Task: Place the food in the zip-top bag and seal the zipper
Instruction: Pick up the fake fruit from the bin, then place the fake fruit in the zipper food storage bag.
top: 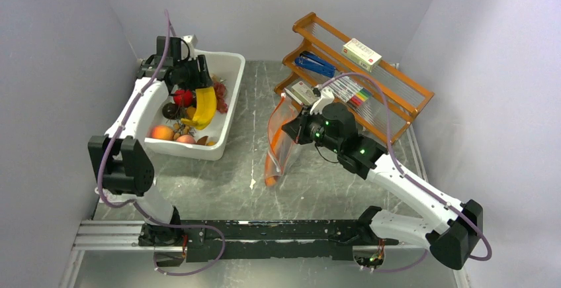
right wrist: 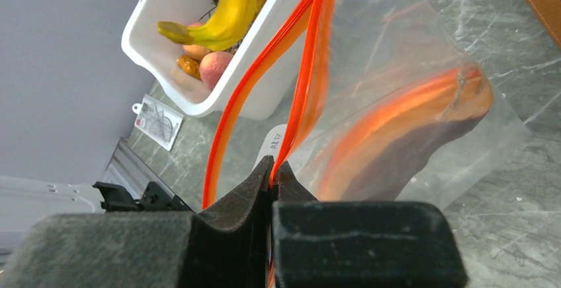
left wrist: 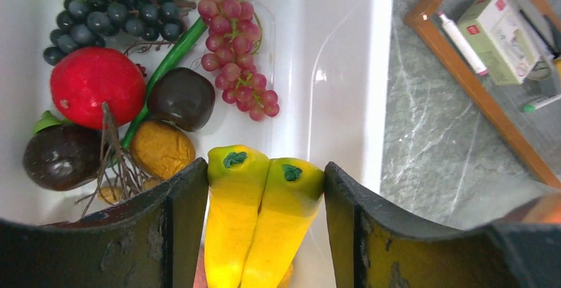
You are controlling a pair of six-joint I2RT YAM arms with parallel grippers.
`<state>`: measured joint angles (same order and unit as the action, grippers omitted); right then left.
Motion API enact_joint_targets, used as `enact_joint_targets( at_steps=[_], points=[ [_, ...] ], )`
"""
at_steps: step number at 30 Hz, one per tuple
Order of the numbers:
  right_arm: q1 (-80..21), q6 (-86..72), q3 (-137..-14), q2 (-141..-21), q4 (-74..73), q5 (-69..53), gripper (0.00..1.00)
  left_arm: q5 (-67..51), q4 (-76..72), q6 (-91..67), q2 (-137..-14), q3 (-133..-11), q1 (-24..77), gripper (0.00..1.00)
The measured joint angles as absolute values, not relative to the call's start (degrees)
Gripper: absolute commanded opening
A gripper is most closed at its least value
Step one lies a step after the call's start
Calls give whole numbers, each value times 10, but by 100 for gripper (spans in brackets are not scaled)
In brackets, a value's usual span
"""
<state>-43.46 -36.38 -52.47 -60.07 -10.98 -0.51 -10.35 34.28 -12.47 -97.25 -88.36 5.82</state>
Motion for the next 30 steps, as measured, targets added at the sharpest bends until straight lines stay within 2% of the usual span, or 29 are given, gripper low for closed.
enact_joint_targets(
  at_steps=[9,18,30],
  points=[
    [-435,-379,-515,-622,-79,-45,0,-115,344,-145,-799,-813,58,7],
    [-436,-371,-487,-597,-40,-52,0,-114,347,-164,-657,-816,58,7],
    [-436,-391,-484,-604,-16,-69,0,-312,249,-284,-568,-769,58,7]
  ],
)
